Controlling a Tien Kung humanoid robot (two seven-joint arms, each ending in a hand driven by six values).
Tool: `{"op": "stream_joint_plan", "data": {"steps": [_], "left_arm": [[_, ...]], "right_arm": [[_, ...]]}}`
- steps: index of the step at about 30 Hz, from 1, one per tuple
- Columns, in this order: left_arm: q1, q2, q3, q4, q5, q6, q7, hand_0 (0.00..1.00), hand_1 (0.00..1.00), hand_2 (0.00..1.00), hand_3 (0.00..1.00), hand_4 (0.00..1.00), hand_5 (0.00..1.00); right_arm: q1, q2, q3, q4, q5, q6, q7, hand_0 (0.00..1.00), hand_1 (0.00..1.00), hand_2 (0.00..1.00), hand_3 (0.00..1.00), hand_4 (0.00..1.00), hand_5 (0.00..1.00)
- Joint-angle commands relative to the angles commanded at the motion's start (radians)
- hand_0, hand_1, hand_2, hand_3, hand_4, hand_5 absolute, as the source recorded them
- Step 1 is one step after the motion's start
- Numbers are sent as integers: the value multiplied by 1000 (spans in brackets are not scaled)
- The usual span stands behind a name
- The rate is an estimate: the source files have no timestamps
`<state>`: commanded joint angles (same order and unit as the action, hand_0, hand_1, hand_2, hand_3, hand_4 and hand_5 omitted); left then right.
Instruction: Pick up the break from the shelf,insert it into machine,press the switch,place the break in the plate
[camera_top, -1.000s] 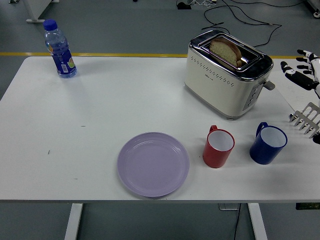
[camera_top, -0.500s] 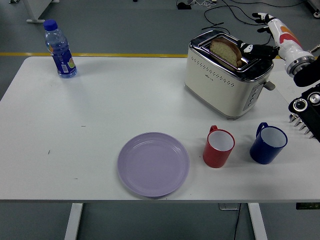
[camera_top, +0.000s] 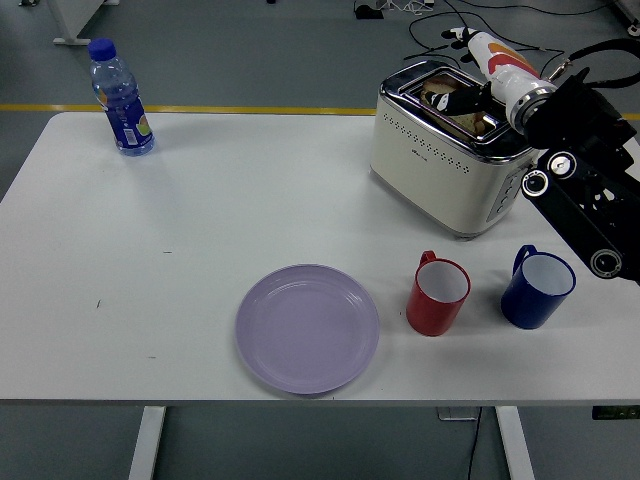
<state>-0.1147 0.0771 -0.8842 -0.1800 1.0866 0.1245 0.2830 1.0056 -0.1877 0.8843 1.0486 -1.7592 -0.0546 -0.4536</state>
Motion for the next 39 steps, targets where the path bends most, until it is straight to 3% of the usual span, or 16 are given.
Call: {"op": "stream_joint_plan", "data": {"steps": [3,4,9,10,15,16,19,21,22,27,28,39], "left_arm": [[1,0,5,0,-3,1,0,652,573,593,605,323,957],[1,0,6,0,-4,1,0,652,572,592,605,323,957],[3,0,10,0,-6,2,0,652,572,592,605,323,957],[3,1,11,0,-6,2,0,652,572,592,604,323,956],[4,1,14,0,-6,3,-1,652,572,592,604,323,956],[4,2,14,0,-5,3,-1,652,572,592,604,323,956],[4,2,14,0,-2,2,0,652,572,592,604,323,956],[4,3,13,0,1,2,0,652,572,592,604,323,956],[4,3,13,0,2,2,0,652,572,591,604,323,955],[3,3,12,0,2,3,0,652,572,591,604,323,955],[2,3,13,0,1,3,-1,652,574,592,604,324,954],[0,4,10,0,3,5,0,652,573,591,604,324,955]], "right_arm": [[35,31,-18,-47,-74,33,-41,873,793,851,917,766,197],[45,41,-24,-63,-91,42,-52,796,733,780,880,764,198],[80,81,-40,-136,-129,66,-86,796,733,780,880,764,198],[84,87,-42,-147,-133,69,-91,645,605,638,829,757,206],[114,121,-56,-216,-165,85,-124,645,605,638,829,757,206],[122,129,-58,-233,-169,86,-130,559,546,577,796,753,206],[135,143,-64,-260,-176,87,-136,559,546,577,796,753,206],[143,151,-70,-278,-182,86,-140,559,546,577,796,753,206],[147,155,-73,-286,-185,86,-142,462,465,501,706,739,209],[158,167,-83,-308,-195,86,-149,462,465,501,706,739,209],[163,171,-90,-316,-200,85,-150,389,398,434,580,710,202],[172,188,-114,-352,-214,75,-153,361,369,415,521,686,188]]}}
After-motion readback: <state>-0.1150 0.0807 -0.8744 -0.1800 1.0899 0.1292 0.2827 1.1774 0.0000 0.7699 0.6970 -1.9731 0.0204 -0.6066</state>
